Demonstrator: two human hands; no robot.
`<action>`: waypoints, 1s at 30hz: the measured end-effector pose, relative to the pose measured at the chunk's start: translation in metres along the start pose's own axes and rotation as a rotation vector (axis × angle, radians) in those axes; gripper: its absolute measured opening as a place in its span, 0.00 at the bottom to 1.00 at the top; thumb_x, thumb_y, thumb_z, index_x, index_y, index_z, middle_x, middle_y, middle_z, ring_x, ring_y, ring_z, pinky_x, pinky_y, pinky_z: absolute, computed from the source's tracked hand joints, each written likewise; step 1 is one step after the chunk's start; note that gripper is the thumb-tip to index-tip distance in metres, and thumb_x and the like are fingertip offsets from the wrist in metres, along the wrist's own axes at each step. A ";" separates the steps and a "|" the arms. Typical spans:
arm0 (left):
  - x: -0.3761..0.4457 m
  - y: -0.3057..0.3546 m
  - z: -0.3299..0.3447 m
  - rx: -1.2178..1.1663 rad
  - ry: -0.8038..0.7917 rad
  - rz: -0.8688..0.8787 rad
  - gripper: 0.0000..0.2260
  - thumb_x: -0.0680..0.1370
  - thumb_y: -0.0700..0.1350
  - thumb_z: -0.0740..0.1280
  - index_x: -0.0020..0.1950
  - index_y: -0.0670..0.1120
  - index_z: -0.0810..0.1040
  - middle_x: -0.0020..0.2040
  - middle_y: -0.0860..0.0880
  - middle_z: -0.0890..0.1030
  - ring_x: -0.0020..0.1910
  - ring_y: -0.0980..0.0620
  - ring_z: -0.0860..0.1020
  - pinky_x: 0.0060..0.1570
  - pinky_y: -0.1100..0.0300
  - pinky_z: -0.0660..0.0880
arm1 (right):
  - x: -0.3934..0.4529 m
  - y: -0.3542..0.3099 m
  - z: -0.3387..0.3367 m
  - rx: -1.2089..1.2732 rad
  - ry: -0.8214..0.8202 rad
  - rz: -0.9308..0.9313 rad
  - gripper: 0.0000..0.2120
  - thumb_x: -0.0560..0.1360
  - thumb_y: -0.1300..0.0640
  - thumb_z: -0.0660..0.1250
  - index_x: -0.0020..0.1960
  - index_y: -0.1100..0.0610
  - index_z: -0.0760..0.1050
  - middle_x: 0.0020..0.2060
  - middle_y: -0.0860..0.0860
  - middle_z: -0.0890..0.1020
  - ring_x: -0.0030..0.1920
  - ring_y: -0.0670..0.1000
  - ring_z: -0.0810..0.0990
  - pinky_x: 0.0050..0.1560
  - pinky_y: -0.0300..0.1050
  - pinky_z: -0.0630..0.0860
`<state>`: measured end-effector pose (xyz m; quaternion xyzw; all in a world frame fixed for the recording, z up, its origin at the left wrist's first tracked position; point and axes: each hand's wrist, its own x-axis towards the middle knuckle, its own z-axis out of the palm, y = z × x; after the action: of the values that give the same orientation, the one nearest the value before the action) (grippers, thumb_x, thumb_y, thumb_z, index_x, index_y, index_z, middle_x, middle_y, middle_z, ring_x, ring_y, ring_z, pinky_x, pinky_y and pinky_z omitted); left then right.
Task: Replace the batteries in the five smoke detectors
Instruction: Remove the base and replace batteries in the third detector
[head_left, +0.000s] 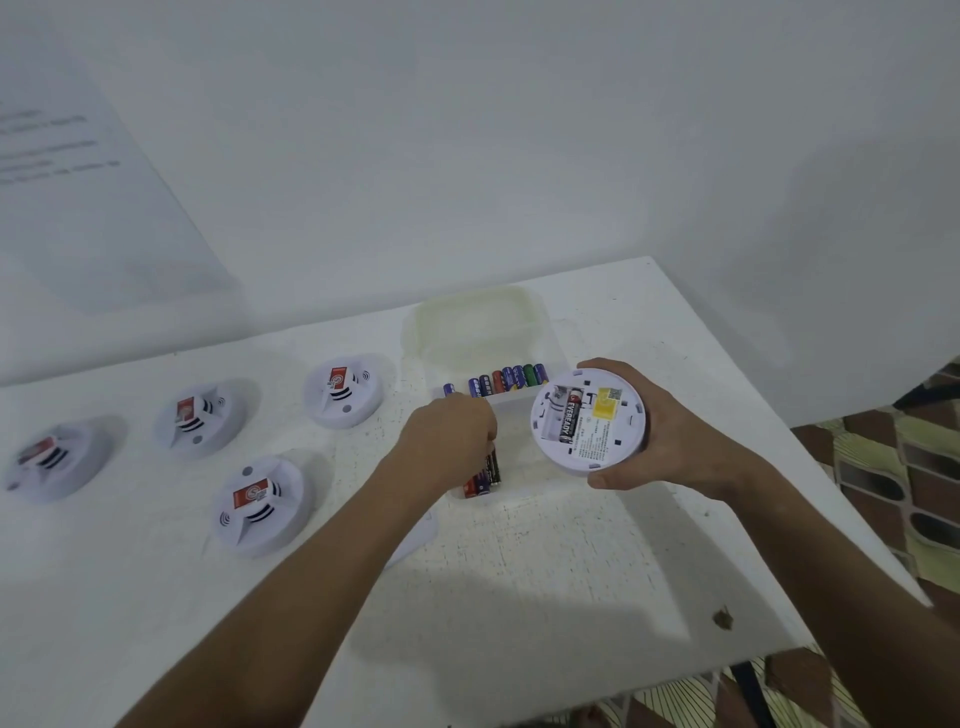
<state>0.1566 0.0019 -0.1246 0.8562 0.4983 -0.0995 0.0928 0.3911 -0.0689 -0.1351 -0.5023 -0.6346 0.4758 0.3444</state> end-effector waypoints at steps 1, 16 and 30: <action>0.000 0.000 0.002 0.005 0.001 -0.005 0.10 0.81 0.44 0.63 0.56 0.47 0.84 0.53 0.48 0.83 0.49 0.47 0.81 0.50 0.52 0.80 | 0.000 0.000 0.000 0.002 0.000 -0.001 0.43 0.59 0.61 0.81 0.70 0.51 0.67 0.60 0.35 0.77 0.63 0.40 0.75 0.57 0.35 0.78; -0.041 0.002 -0.036 -0.693 0.231 0.258 0.13 0.73 0.50 0.72 0.55 0.60 0.76 0.55 0.57 0.74 0.48 0.60 0.77 0.43 0.68 0.72 | 0.004 -0.014 0.009 0.026 -0.028 -0.096 0.44 0.59 0.61 0.82 0.71 0.49 0.67 0.62 0.39 0.77 0.65 0.47 0.77 0.56 0.37 0.78; -0.050 -0.005 -0.052 -0.669 0.077 0.245 0.17 0.75 0.47 0.73 0.60 0.58 0.72 0.56 0.53 0.72 0.53 0.52 0.76 0.54 0.59 0.75 | 0.014 -0.034 0.025 0.035 -0.100 -0.179 0.43 0.58 0.58 0.81 0.70 0.49 0.68 0.62 0.45 0.78 0.63 0.52 0.77 0.58 0.45 0.80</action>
<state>0.1322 -0.0244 -0.0611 0.8349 0.4002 0.1132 0.3604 0.3542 -0.0629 -0.1115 -0.4132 -0.6847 0.4787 0.3623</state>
